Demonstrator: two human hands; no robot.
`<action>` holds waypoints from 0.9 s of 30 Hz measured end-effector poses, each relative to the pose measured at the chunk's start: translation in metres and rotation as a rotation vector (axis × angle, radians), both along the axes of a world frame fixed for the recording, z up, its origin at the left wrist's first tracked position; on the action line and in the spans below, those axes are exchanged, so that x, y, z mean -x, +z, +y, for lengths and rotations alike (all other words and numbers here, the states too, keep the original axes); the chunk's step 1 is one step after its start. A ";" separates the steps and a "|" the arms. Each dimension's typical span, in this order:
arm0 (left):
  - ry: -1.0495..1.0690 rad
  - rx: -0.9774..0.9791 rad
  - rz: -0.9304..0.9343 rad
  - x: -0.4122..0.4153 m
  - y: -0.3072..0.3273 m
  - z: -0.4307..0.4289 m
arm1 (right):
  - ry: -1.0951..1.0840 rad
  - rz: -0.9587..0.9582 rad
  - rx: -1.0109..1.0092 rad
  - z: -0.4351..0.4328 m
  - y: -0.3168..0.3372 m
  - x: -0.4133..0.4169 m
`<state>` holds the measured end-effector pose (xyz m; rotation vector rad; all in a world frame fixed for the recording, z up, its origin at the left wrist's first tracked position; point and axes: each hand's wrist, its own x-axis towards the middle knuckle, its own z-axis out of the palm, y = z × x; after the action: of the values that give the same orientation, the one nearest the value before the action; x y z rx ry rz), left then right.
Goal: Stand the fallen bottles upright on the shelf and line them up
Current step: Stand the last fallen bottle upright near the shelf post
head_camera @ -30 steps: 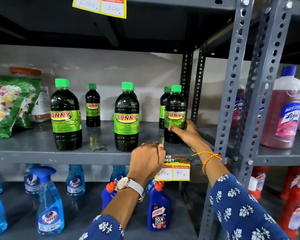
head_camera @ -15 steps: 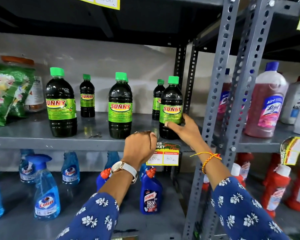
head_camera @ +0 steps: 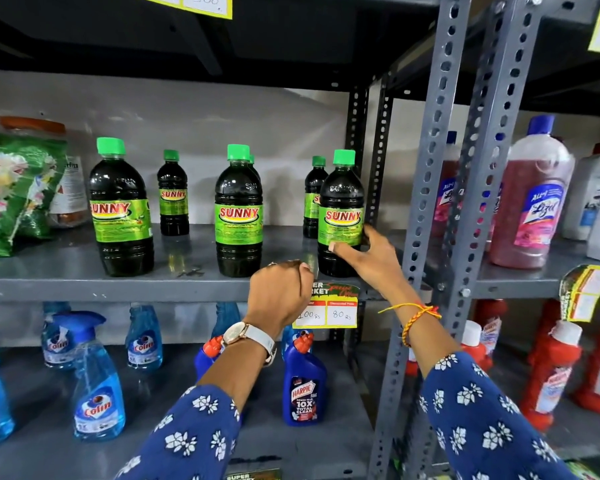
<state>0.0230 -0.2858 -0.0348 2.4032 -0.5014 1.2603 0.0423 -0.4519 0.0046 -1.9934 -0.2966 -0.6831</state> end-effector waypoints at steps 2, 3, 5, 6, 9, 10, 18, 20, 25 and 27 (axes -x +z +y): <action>0.005 0.004 -0.010 -0.002 0.000 0.000 | 0.005 -0.003 0.005 0.000 0.001 0.001; 0.010 0.003 -0.015 -0.002 0.000 0.000 | 0.010 -0.003 0.003 0.000 0.001 0.001; 0.016 0.012 -0.014 -0.002 -0.002 0.000 | 0.011 -0.001 0.000 0.000 0.002 0.002; 0.017 0.008 -0.009 -0.002 -0.001 0.000 | 0.009 0.002 -0.001 0.000 0.002 0.002; -0.065 0.033 -0.012 0.006 0.004 0.003 | 0.007 0.037 -0.036 0.001 0.005 0.005; -0.138 0.105 -0.001 0.011 0.003 0.008 | 0.019 0.032 -0.063 0.002 0.006 0.009; -0.004 0.580 -0.422 0.051 -0.010 0.148 | 0.062 -0.691 0.026 0.075 0.007 0.044; 0.096 0.660 -0.438 0.044 0.010 0.186 | 0.074 -0.641 0.027 0.107 0.015 0.037; 0.174 0.646 0.039 0.009 0.038 0.241 | 0.159 0.032 -0.148 0.145 0.018 0.006; 0.173 0.591 0.285 0.000 0.036 0.250 | 0.314 0.158 -0.126 0.145 0.014 -0.006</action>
<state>0.0232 -0.0359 0.0013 2.0843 0.1532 0.9336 0.0478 -0.3064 0.0188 -1.8153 -0.4487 -0.3348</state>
